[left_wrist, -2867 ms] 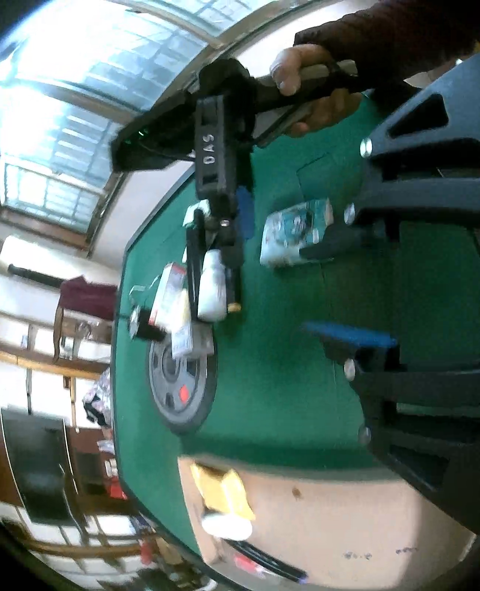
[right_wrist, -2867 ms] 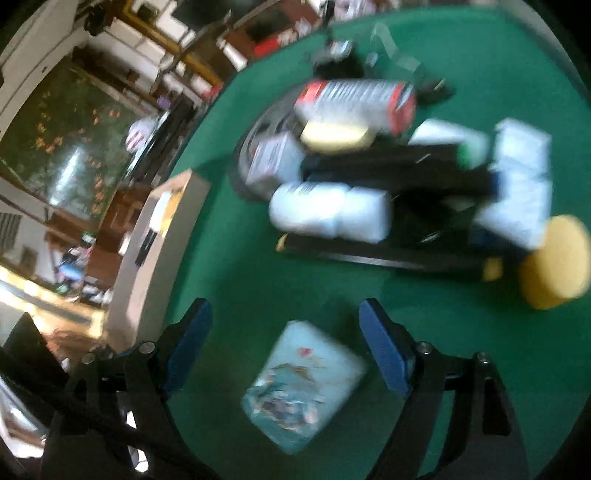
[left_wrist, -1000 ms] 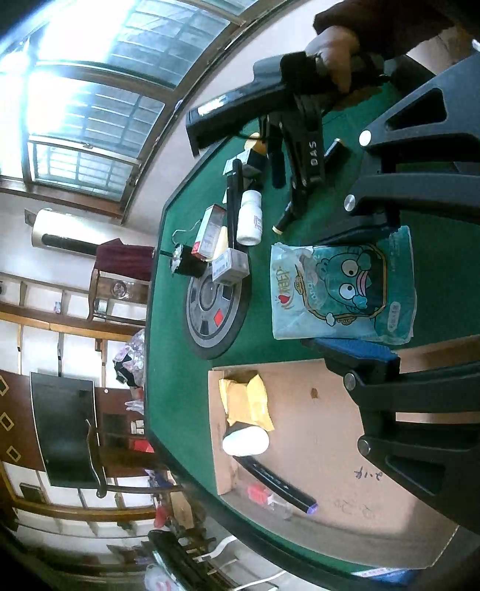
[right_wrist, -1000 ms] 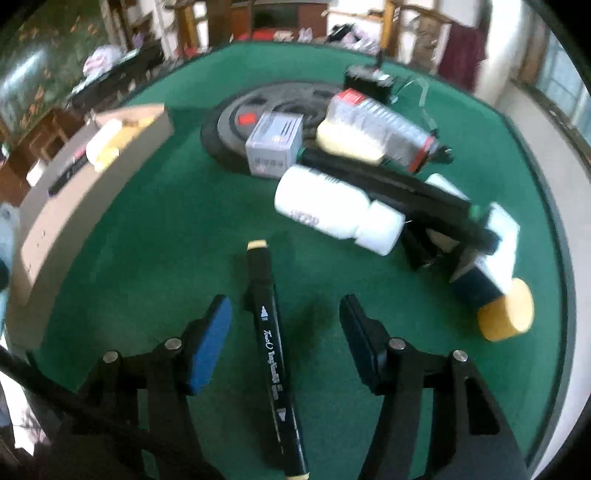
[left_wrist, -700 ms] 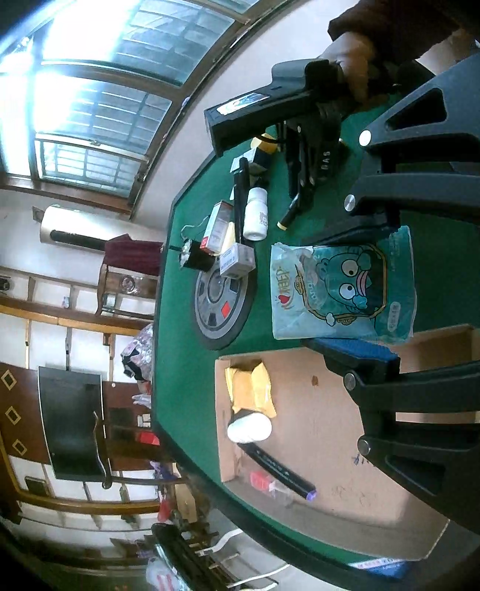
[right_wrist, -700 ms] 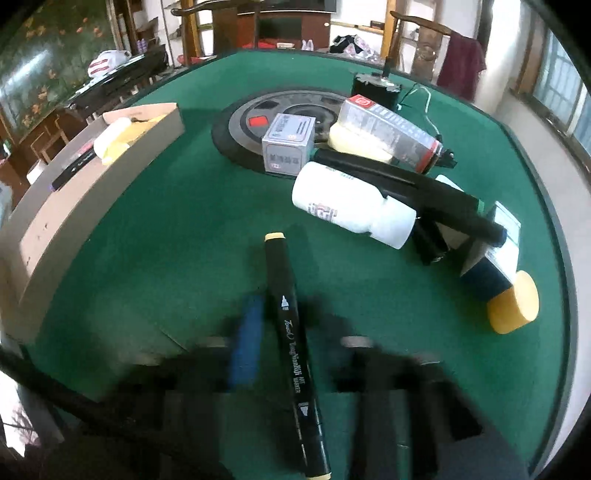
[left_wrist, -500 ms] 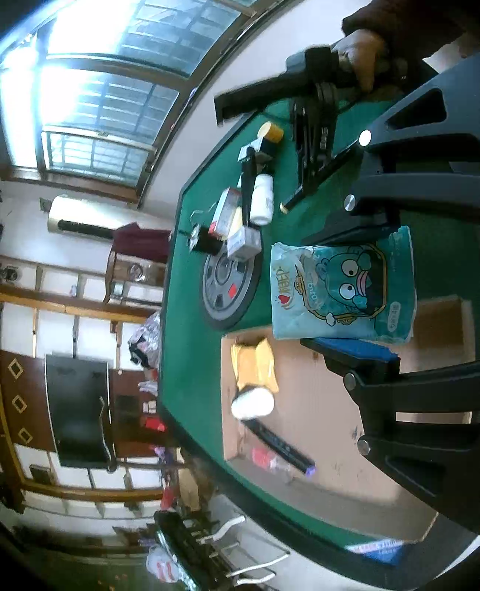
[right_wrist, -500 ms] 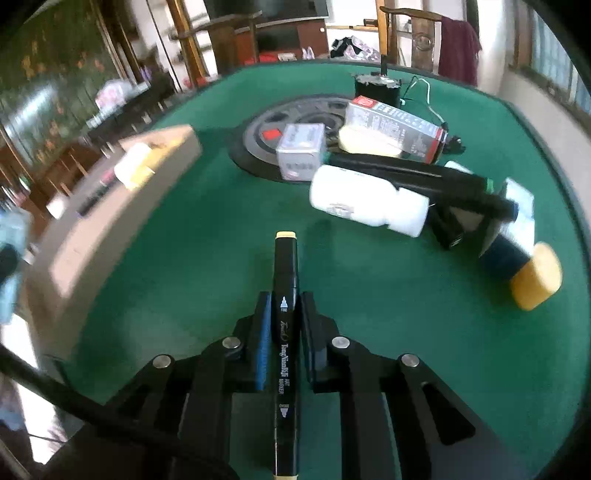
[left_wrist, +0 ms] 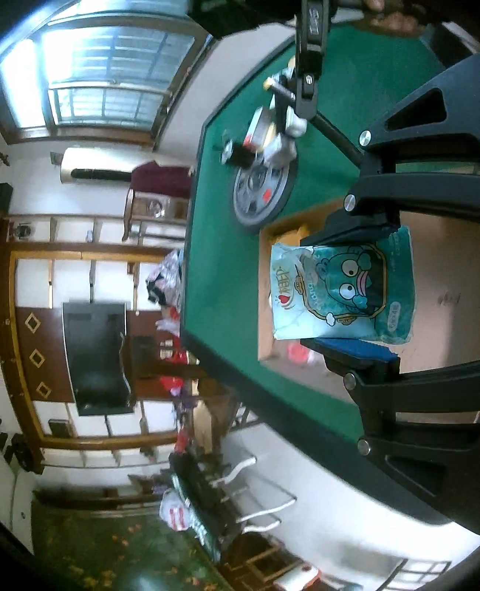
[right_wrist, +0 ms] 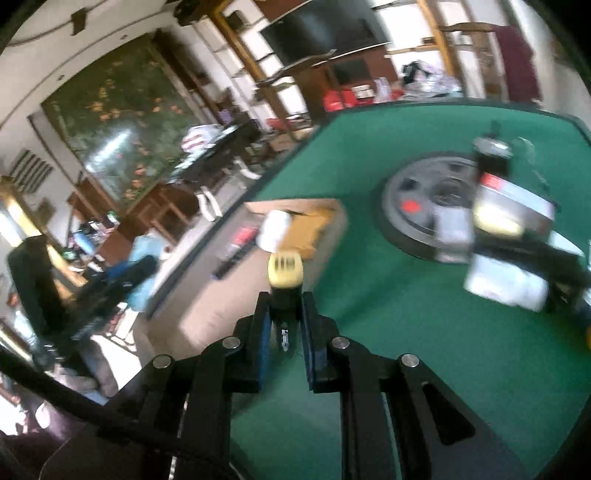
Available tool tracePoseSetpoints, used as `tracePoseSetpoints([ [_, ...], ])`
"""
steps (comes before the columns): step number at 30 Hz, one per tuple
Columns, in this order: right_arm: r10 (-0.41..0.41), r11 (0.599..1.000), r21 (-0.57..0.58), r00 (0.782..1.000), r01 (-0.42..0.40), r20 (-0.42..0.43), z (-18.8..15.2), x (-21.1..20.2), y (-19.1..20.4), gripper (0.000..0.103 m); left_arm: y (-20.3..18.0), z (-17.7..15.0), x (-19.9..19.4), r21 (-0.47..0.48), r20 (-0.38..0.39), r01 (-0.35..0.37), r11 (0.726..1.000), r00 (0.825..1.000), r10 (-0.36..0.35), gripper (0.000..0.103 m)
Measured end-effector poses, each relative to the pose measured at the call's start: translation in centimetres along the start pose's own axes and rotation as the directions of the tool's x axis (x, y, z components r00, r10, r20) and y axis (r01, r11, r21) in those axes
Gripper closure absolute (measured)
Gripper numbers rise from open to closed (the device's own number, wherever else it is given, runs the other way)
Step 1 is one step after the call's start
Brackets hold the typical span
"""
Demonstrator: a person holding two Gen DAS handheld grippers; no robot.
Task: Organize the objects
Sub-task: 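Lower the tissue pack into the box with the left gripper while the right gripper drops the marker in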
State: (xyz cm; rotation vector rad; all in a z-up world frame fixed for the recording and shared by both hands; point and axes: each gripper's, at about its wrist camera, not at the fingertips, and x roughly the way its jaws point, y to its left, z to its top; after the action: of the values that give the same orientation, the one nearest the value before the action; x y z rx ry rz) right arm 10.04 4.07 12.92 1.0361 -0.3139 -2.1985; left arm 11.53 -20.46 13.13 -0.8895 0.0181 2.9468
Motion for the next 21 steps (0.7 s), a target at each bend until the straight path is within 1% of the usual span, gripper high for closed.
tracePoseSetpoints([
  [2, 0.023, 1.0, -0.011, 1.0, -0.023, -0.014, 0.9, 1.3, 1.1, 0.09, 0.7, 0.4, 1.1, 0.006, -0.01, -0.017, 1.0, 1.0, 0.017, 0.065],
  [3, 0.046, 0.999, -0.012, 0.999, -0.047, -0.029, 1.3, 2.1, 1.5, 0.09, 1.2, 0.6, 2.0, 0.008, -0.021, -0.024, 1.0, 0.999, 0.024, 0.065],
  [5, 0.056, 0.998, -0.013, 0.997, -0.057, -0.055, 2.1, 3.8, 2.3, 0.09, 1.8, 0.9, 3.6, 0.006, -0.044, -0.034, 0.999, 0.998, 0.034, 0.065],
  [7, 0.041, 0.999, -0.024, 0.996, -0.043, -0.074, 3.1, 5.7, 3.1, 0.09, 2.6, 0.9, 5.3, 0.002, -0.074, -0.041, 0.999, 0.996, 0.041, 0.065],
  [10, 0.011, 1.0, -0.024, 0.992, -0.014, -0.125, 4.2, 9.4, 3.4, 0.09, 3.8, 1.2, 7.8, -0.004, -0.126, -0.054, 0.999, 0.991, 0.053, 0.065],
  [11, 0.007, 1.0, -0.018, 0.99, -0.01, -0.143, 4.4, 10.5, 3.4, 0.09, 4.1, 1.3, 8.6, -0.008, -0.145, -0.055, 0.998, 0.988, 0.053, 0.065],
  [14, 0.033, 0.999, 0.029, 0.982, -0.029, -0.187, 5.0, 13.6, 3.0, 0.09, 5.0, 1.8, 10.8, -0.016, -0.199, -0.056, 0.998, 0.979, 0.051, 0.065],
  [17, -0.003, 1.0, 0.027, 0.972, 0.009, -0.236, 5.2, 16.6, 2.9, 0.09, 5.9, 2.1, 12.9, -0.011, -0.247, -0.058, 0.998, 0.968, 0.054, 0.065],
  [19, -0.012, 0.999, 0.032, 0.965, 0.021, -0.261, 5.1, 18.0, 2.8, 0.09, 6.4, 2.0, 14.0, -0.026, -0.274, -0.049, 0.998, 0.961, 0.04, 0.064],
  [21, -0.018, 0.999, 0.035, 0.961, 0.029, -0.277, 5.1, 18.9, 2.7, 0.09, 6.7, 1.9, 14.6, -0.04, -0.285, -0.051, 0.998, 0.958, 0.038, 0.064],
])
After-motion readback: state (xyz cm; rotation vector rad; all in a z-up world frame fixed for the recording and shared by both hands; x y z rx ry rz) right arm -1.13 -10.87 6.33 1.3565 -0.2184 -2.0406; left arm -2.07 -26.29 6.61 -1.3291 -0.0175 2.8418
